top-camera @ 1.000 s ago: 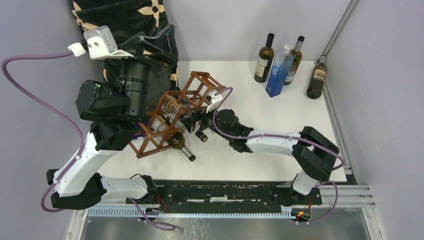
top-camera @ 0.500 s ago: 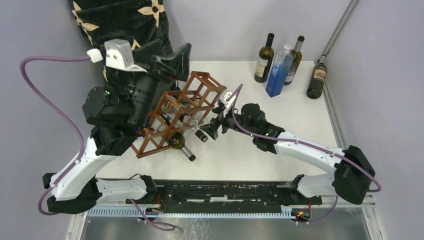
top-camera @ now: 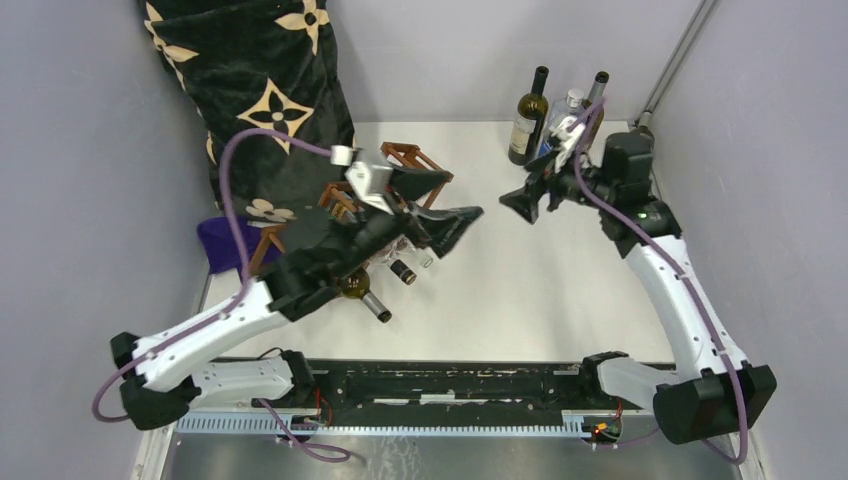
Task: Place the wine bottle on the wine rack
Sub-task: Place the wine bottle in the wine rack, then pick up the wine bottle from the center of the board.
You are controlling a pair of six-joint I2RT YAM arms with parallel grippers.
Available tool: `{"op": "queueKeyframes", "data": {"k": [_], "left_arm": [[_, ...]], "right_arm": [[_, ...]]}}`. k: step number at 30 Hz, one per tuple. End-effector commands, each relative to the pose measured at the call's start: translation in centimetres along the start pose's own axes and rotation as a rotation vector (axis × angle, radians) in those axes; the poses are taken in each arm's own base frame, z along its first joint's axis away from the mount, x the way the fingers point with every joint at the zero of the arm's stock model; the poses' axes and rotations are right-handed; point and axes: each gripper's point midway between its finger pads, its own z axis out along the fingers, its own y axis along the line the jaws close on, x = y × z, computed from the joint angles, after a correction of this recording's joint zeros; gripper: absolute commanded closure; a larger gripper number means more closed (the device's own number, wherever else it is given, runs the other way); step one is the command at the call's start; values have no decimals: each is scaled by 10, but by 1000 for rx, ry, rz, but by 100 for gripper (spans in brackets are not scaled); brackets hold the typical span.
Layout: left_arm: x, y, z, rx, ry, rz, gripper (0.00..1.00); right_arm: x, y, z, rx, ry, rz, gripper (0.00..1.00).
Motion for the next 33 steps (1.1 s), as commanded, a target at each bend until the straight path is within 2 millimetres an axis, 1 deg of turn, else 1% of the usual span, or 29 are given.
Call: {"op": "queueKeyframes", "data": {"k": [1, 2, 3, 4, 5, 6, 9, 11, 13, 14, 17, 20, 22, 25, 27, 29, 31, 33], "left_arm": [[55, -21, 21, 84, 30, -173, 0], [68, -21, 26, 64, 33, -181, 0], [81, -19, 33, 41, 36, -187, 0], [94, -16, 38, 9, 40, -199, 0], [106, -14, 45, -14, 44, -210, 0], [119, -12, 52, -32, 51, -223, 0], [152, -8, 73, -78, 69, -281, 0], [170, -12, 87, -74, 79, -303, 0], [180, -23, 102, -46, 81, -321, 0], [192, -28, 109, -32, 102, -329, 0], [201, -45, 121, 29, 95, -385, 0], [201, -55, 126, 86, 52, -466, 0], [202, -59, 130, 107, 37, -495, 0], [204, -70, 136, 175, 17, -515, 0], [216, -72, 138, 192, 11, -529, 0], [223, -70, 138, 199, -9, -584, 0], [225, -75, 137, 248, -26, -619, 0], [231, -82, 142, 278, 0, -655, 0]], "right_arm": [[-49, -12, -46, 31, -85, 30, 2], [-60, -16, -54, 41, -132, 56, 2], [-68, -15, -60, 43, -171, 117, 2], [-80, -22, -71, 74, -227, 134, 2], [-91, -23, -78, 83, -281, 152, 2], [-101, -22, -86, 99, -332, 169, 2], [-122, -19, -100, 143, -456, 179, 2], [-128, -16, -103, 145, -504, 204, 2], [-125, -15, -102, 131, -516, 233, 2], [-124, -15, -102, 130, -522, 244, 2], [-116, -15, -101, 143, -535, 249, 2], [-102, -16, -100, 168, -525, 229, 2], [-94, -14, -99, 169, -510, 201, 2], [-96, -13, -104, 197, -528, 188, 2], [-103, -13, -107, 204, -552, 211, 2], [-107, -10, -108, 189, -548, 192, 2], [-104, -14, -106, 200, -546, 242, 2], [-102, -13, -103, 175, -530, 268, 2]]}}
